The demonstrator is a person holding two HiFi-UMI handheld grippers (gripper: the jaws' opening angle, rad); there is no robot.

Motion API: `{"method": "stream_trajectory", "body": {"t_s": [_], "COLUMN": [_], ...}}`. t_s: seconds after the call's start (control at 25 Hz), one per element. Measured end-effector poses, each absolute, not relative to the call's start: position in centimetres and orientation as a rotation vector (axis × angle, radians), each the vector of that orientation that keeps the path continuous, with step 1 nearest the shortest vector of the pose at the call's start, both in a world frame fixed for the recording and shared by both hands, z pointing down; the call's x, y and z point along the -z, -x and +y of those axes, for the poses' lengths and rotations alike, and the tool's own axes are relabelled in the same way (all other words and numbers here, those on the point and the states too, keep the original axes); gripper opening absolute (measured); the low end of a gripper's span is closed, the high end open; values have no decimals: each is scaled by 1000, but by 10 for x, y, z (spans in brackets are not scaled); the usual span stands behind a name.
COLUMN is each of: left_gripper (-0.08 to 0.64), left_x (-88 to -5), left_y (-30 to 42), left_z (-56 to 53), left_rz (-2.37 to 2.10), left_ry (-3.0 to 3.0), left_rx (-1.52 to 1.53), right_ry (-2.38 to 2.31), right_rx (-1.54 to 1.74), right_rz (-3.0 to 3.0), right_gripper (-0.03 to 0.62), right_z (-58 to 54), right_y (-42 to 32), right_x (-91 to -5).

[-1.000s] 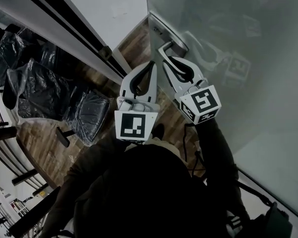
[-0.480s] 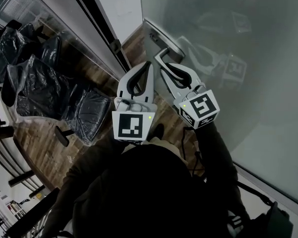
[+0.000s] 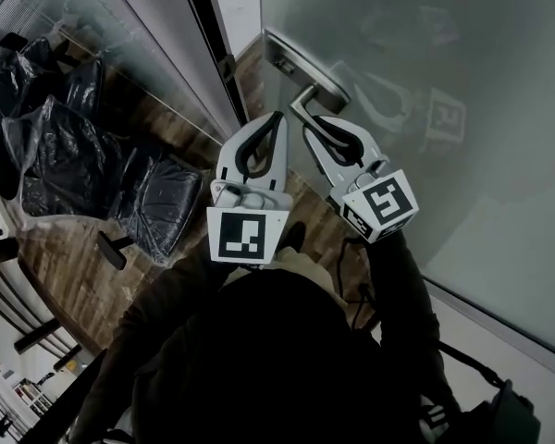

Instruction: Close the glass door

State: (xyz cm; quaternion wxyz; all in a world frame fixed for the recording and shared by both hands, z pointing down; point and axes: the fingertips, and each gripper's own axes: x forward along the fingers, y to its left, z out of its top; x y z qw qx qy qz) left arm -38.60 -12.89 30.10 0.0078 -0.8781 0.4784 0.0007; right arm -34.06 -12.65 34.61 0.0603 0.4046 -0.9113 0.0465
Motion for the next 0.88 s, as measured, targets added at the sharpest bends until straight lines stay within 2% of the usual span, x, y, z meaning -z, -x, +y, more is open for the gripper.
{"method": "stream_trajectory", "body": {"t_s": [0.88], "left_gripper": [-3], "left_x": [-279], "left_y": [393], "left_z": [-69], "left_rz": [1664], "left_ry": [2600], "left_rx": [35], "right_ry": [-1115], "right_rx": [-151], "right_rz": [-2791], "right_gripper": [57], "right_z": [-90], "right_y": [364], "right_x": [-339]}}
